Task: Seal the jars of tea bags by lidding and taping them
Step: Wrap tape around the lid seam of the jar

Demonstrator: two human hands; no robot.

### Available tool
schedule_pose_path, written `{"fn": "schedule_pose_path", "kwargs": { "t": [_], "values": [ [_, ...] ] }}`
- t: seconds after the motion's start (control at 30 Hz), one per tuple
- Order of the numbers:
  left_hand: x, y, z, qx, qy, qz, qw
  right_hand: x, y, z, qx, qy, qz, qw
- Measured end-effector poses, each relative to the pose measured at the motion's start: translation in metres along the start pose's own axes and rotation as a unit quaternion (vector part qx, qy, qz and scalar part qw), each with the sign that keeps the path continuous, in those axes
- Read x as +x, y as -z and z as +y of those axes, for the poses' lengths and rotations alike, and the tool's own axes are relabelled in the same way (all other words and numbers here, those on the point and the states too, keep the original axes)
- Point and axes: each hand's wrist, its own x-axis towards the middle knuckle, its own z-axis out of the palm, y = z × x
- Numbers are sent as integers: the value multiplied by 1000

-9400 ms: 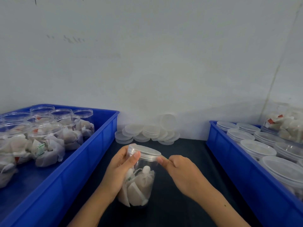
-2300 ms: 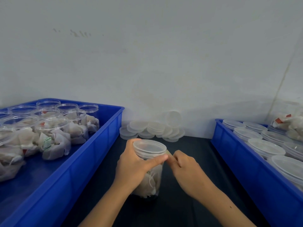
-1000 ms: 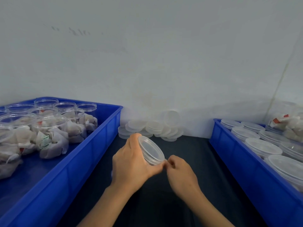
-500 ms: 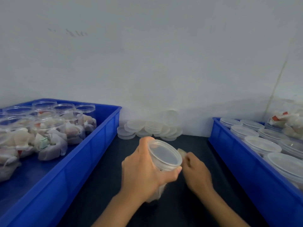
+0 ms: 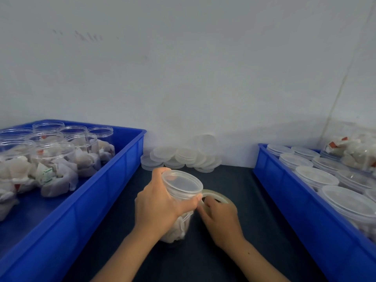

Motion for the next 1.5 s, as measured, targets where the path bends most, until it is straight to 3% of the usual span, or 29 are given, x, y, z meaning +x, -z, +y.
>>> {"fn": "schedule_pose_path", "kwargs": {
  "t": [0.1, 0.17, 0.2, 0.3, 0.37, 0.53, 0.8, 1.2, 1.37, 1.5],
  "values": [
    [1, 1, -3, -27, 1, 1, 1000, 0, -6, 1, -6, 19, -76, 997],
    [1, 1, -5, -53, 8, 6, 999, 0, -4, -3, 81, -1, -48, 996],
    [1, 1, -6, -69, 11, 8, 998, 1, 1, -7, 177, -32, -15, 984],
    [1, 1, -7, -106, 16, 7, 994, 4, 18, -20, 497, -110, -11, 861],
    [1, -2, -8, -132, 23, 3, 991, 6, 24, -29, 587, -87, -74, 801],
    [4, -8, -11, -179, 42, -2, 983, 2, 20, -52, 683, -58, -111, 720],
    [6, -12, -13, -182, 47, 12, 982, 0, 18, -58, 760, -81, -105, 636],
    [2, -19, -4, -135, 51, 24, 989, -2, 19, -62, 758, -193, -34, 622],
    [8, -12, 10, -145, 51, -80, 985, -3, 37, -79, 745, -282, 0, 604],
    [5, -4, 31, -182, 28, -160, 970, -10, 68, -85, 736, -280, 24, 616]
  ]
}}
